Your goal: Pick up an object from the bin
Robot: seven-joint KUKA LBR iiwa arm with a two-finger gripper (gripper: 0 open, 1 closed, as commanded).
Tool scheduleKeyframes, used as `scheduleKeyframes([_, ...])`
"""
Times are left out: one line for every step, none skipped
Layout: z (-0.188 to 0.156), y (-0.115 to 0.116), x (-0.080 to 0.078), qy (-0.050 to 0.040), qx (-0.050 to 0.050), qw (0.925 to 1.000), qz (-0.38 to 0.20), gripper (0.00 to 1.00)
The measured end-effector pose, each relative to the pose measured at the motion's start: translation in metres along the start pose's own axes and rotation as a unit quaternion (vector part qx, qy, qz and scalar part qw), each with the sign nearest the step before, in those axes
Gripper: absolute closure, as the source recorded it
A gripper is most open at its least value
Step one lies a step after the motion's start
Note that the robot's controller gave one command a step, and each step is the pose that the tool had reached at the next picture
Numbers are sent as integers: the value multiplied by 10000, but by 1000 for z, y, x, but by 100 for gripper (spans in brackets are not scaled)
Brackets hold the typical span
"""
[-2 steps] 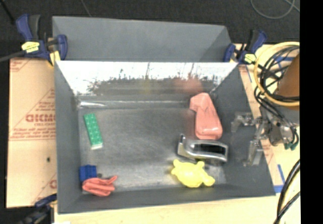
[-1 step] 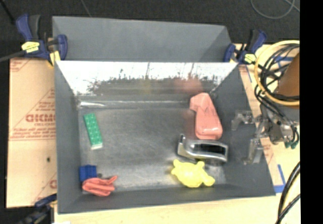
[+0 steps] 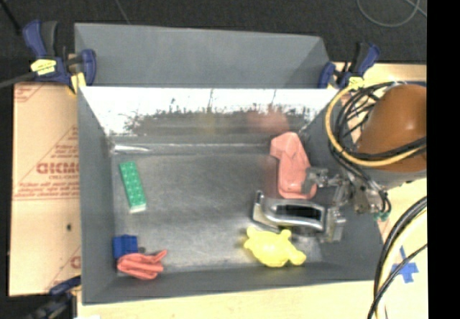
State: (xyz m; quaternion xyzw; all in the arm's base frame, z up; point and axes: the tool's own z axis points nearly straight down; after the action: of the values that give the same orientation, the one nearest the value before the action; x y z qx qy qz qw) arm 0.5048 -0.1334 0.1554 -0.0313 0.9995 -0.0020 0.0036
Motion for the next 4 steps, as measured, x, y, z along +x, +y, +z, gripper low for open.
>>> scheduleKeyframes([53, 16, -12, -11, -14, 10000, 46, 0])
scheduleKeyframes([84, 36, -16, -15, -33, 10000, 23, 100])
scheduleKeyframes([84, 35, -16, -13, -32, 10000, 20, 100])
scheduleKeyframes([48, 31, -10, 49, -39, 10000, 40, 100])
